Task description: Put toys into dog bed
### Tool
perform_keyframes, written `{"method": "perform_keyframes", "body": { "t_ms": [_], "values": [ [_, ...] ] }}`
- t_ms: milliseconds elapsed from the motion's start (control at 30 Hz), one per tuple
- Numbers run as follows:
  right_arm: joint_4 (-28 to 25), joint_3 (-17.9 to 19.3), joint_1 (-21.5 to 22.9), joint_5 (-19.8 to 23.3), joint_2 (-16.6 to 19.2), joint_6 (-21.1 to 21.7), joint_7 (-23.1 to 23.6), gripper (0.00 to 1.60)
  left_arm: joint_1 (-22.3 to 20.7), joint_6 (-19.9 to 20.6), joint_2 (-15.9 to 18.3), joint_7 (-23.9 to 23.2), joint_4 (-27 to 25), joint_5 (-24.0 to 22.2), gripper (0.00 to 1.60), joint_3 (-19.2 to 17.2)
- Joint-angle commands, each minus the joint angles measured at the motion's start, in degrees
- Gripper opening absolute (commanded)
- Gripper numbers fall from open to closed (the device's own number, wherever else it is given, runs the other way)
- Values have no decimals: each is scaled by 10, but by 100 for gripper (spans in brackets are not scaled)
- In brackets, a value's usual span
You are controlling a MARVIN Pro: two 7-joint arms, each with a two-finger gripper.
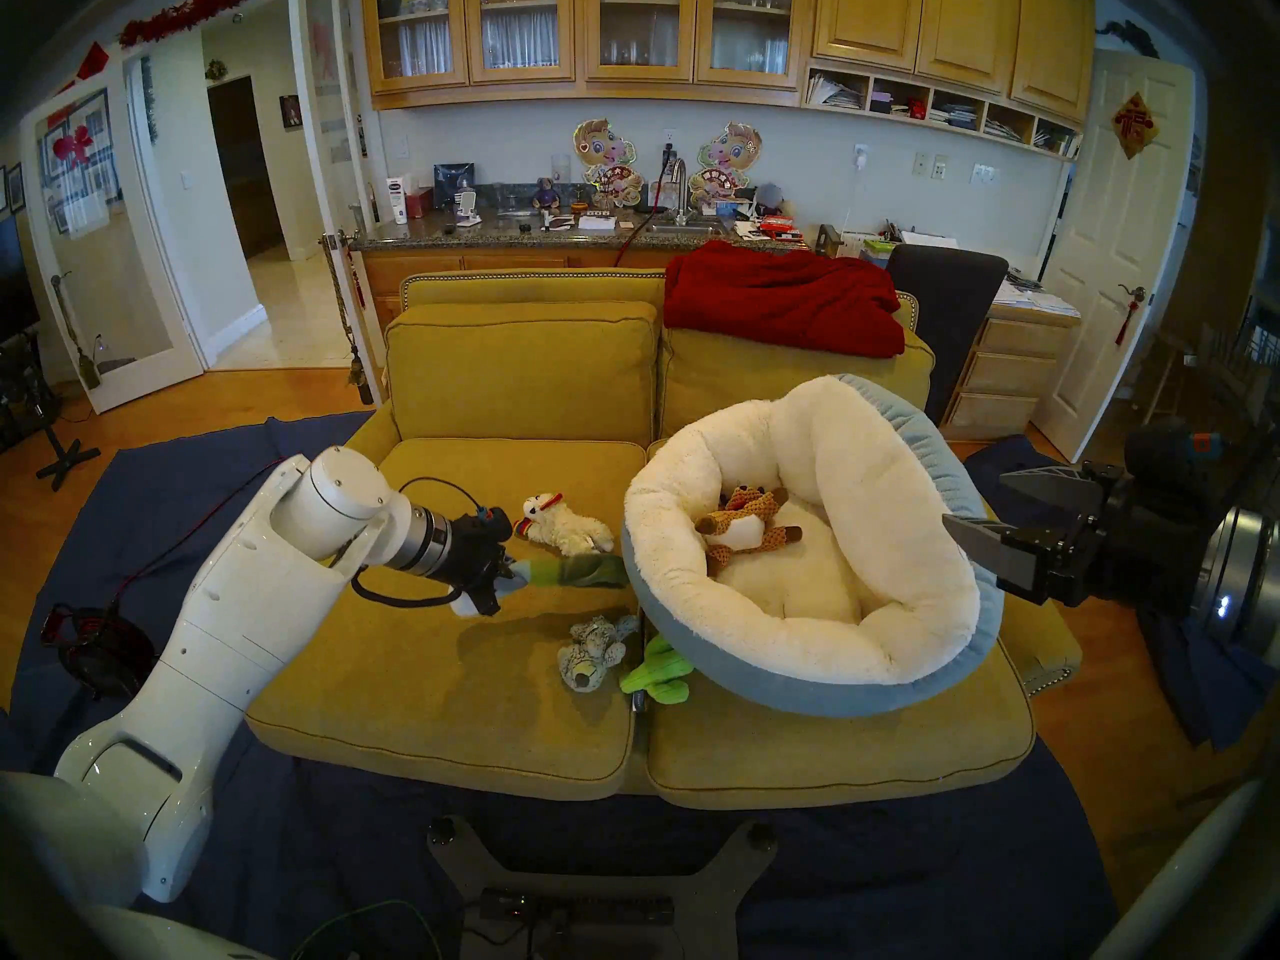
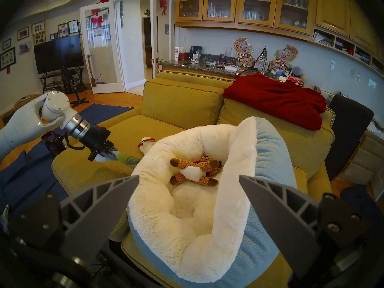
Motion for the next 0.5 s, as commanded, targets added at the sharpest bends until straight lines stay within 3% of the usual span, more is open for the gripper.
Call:
{"method": "perform_keyframes", "body": {
  "t_ms": [0, 467],
  "values": [
    [0, 5, 2, 0, 1, -1, 0, 160, -57, 11, 7, -4, -47, -8, 0, -34],
    [0, 6, 2, -1, 1, -1, 0, 160, -117, 15, -15, -2, -75, -3, 0, -38]
  ]
}}
